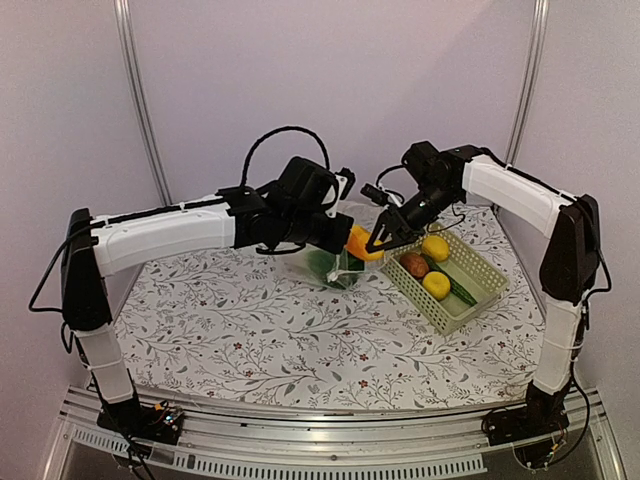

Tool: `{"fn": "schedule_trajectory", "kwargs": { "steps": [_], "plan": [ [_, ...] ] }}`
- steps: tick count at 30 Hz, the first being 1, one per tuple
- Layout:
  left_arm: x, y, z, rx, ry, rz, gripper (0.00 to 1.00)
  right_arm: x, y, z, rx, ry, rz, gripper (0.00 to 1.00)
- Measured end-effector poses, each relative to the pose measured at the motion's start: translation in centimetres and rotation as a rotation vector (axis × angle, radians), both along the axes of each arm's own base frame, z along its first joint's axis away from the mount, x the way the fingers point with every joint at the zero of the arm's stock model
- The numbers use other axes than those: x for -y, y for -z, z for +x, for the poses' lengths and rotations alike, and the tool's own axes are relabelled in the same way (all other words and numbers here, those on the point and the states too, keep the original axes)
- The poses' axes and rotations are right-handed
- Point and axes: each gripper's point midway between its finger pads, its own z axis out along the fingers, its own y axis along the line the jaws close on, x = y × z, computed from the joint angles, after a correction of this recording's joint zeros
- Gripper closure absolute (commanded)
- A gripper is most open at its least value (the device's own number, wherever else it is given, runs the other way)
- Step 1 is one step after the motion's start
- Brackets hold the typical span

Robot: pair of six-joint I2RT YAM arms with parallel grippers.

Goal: Place the food in the zip-top bag and seal the zipper
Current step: Place the fake fruit in the zipper food storage bag.

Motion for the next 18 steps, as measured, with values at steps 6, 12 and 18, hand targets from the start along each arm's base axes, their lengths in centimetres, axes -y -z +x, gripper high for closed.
{"fn": "schedule_trajectory", "kwargs": {
  "steps": [6,12,18],
  "plan": [
    [1.1,0.1,-1.4,-0.010,0.048,-0.006,1.00,-0.3,0.2,2.6,0.041,0.081,-0.023,0.39],
    [1.1,0.0,-1.3,-0.005,0.040,-0.003,1.00,-0.5,-0.5,3.3,0.052,0.103,0.005,0.30],
    [0.4,-0.1,-0.6,0.007,0.014,0.008,1.00,0.9,-3.4,2.7,0.093,0.097,0.062,0.32]
  ]
}}
